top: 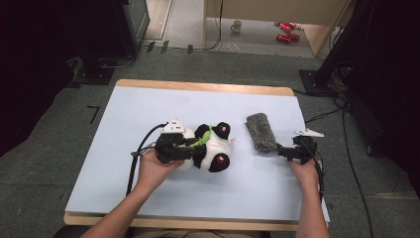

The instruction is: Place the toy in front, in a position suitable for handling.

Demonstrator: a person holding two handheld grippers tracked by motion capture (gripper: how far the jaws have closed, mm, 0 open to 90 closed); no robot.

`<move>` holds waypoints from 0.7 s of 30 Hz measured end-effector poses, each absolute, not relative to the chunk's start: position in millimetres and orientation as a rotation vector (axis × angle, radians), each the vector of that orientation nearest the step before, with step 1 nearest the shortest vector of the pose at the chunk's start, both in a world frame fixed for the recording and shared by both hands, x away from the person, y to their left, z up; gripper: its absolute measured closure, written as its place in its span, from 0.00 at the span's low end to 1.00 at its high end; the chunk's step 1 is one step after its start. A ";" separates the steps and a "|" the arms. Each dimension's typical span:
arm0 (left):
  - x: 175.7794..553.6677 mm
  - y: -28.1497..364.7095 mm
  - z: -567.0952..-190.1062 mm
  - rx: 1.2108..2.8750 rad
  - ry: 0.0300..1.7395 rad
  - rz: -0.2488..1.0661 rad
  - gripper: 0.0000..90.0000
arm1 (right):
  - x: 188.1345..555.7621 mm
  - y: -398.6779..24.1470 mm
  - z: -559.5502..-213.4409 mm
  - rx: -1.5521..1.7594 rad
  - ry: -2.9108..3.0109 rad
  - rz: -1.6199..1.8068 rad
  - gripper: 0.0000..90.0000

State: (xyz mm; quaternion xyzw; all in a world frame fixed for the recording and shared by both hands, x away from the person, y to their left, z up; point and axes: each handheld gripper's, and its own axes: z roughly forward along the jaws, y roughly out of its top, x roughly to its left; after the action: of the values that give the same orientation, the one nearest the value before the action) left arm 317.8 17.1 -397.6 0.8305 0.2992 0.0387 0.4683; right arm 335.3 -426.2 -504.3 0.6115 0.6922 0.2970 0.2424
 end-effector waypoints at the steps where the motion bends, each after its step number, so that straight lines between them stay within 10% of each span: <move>1: 318.5 18.7 -396.8 2.024 0.726 0.082 0.65 | 335.3 -426.1 -504.2 1.671 1.892 0.811 0.05; 21: 338.6 63.4 -384.5 2.000 0.746 0.150 0.48 | 335.7 -424.9 -502.6 1.683 1.887 0.797 0.07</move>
State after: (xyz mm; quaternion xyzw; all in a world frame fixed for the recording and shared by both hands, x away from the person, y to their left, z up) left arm 338.6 63.4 -384.5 0.8200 0.3057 0.0614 0.4800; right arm 335.7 -424.9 -502.6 0.6160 0.6904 0.2915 0.2428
